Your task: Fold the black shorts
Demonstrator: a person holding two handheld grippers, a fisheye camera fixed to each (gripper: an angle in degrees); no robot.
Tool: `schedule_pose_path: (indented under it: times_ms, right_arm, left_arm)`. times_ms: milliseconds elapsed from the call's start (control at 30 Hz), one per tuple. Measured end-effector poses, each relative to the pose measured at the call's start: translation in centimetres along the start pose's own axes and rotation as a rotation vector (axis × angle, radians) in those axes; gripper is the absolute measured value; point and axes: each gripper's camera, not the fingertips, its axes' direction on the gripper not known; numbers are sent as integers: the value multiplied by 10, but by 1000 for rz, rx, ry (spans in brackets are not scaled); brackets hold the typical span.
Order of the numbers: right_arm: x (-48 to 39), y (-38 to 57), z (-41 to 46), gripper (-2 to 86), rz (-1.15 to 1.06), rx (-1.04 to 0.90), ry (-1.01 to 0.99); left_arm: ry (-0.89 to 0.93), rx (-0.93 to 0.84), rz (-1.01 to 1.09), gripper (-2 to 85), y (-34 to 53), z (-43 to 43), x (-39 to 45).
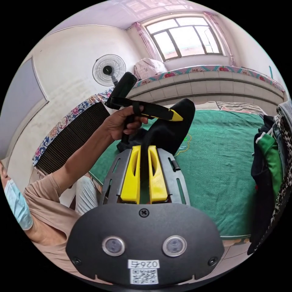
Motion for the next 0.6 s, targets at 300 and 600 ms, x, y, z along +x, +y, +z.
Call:
schedule_pose_path:
  times_ms: [300, 600]
  right_arm:
    - [-133, -102, 148, 4, -161, -123, -135]
    - [-142, -153, 394, 36, -75, -491, -306]
  left_arm:
    - [-4, 186, -180, 37, 123, -163, -118]
    - [-134, 256, -569, 55, 268, -218, -279]
